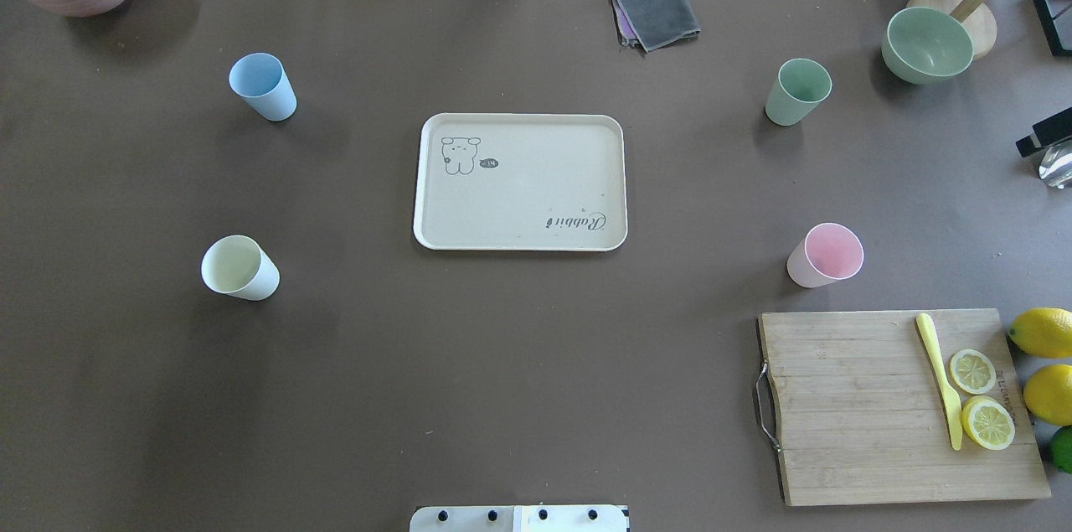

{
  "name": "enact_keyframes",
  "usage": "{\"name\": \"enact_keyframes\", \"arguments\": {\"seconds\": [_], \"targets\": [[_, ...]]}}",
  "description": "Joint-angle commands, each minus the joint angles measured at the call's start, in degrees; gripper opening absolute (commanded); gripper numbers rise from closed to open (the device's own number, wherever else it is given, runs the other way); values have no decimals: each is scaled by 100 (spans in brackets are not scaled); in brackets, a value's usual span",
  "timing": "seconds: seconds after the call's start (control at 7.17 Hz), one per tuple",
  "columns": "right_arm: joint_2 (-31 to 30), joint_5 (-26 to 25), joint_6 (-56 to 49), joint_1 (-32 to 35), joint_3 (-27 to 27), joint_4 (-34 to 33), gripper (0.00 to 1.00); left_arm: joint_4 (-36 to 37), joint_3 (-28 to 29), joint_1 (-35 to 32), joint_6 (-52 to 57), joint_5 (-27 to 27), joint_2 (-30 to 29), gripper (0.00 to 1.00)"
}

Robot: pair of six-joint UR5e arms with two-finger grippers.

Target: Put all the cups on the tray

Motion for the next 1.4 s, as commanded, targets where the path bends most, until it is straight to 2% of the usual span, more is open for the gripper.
{"name": "enact_keyframes", "arguments": {"seconds": [0.0, 0.28, 0.98, 1.26], "targets": [[-55, 57, 1796, -781, 140, 1005, 100, -653, -1, 22, -37, -9, 312, 98], [-65, -267, 2356, -1275, 159, 1378, 98, -749, 17, 39, -63, 0, 260, 98], [-30, -575, 2366, -2040, 159, 1370, 92, -733, 52, 40, -239, 0, 259, 98], [-21, -549, 2366, -2164, 254, 1379, 91, -741, 61, 40, -239, 0, 303, 98]]}}
